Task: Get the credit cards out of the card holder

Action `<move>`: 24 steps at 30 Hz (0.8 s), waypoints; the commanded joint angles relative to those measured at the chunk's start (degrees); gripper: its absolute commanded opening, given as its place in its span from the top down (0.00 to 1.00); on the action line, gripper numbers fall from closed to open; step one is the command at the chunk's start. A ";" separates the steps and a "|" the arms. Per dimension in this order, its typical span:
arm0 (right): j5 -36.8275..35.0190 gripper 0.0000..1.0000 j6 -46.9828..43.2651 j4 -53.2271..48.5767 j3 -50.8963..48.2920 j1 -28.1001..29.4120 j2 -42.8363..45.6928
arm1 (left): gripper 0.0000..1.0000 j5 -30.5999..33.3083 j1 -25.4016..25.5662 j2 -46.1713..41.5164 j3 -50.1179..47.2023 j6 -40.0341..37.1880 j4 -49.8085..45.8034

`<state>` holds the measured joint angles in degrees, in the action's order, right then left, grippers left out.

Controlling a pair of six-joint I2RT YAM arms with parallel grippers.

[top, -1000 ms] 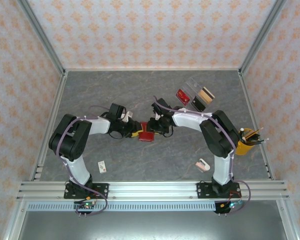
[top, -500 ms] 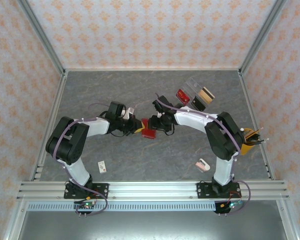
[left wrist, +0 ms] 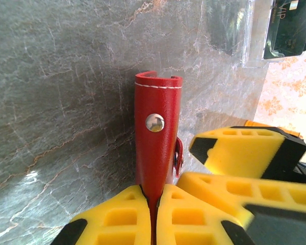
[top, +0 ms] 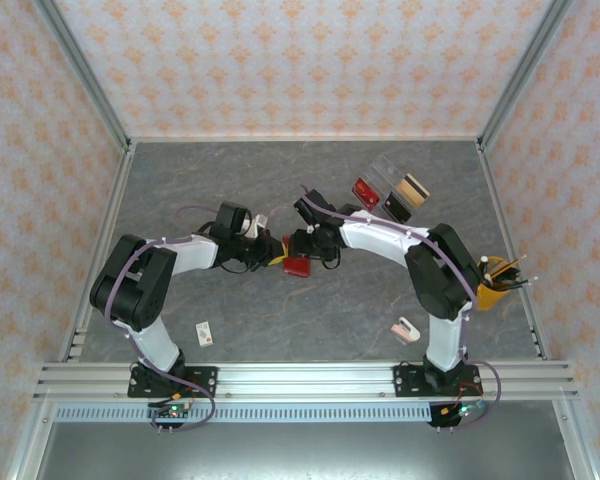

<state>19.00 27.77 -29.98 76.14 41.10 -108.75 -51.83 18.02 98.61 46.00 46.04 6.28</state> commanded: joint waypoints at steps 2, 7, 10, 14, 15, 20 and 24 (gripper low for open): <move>-4.36 0.46 0.97 -4.09 1.17 0.03 -1.64 | 1.00 0.85 0.26 -2.15 -0.14 -1.11 -0.97; -11.97 0.52 2.04 -5.93 -0.14 -0.01 -1.09 | 1.00 3.45 0.24 -2.66 0.31 -1.99 -3.48; -18.29 0.56 3.94 -7.19 -1.43 -0.44 0.59 | 1.00 5.41 0.21 -3.07 0.23 -2.25 -4.84; -21.61 0.60 5.88 -7.65 -2.88 -1.02 2.59 | 1.00 5.95 0.26 -2.68 0.48 -2.61 -5.73; -21.64 0.61 5.91 -7.44 -3.03 -1.02 2.92 | 1.00 5.95 0.26 -2.47 0.42 -2.61 -5.84; -15.44 0.63 4.55 -4.59 -2.86 -1.19 2.49 | 1.00 6.04 0.26 -2.04 0.27 -2.23 -5.24; -6.94 0.62 3.18 -0.52 -2.76 -1.29 2.19 | 1.00 5.79 0.26 -2.06 0.46 -2.34 -5.62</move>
<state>6.68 32.05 -33.15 73.76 39.70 -107.72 -47.51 18.61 97.73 46.04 44.93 2.92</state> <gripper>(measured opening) 0.378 0.064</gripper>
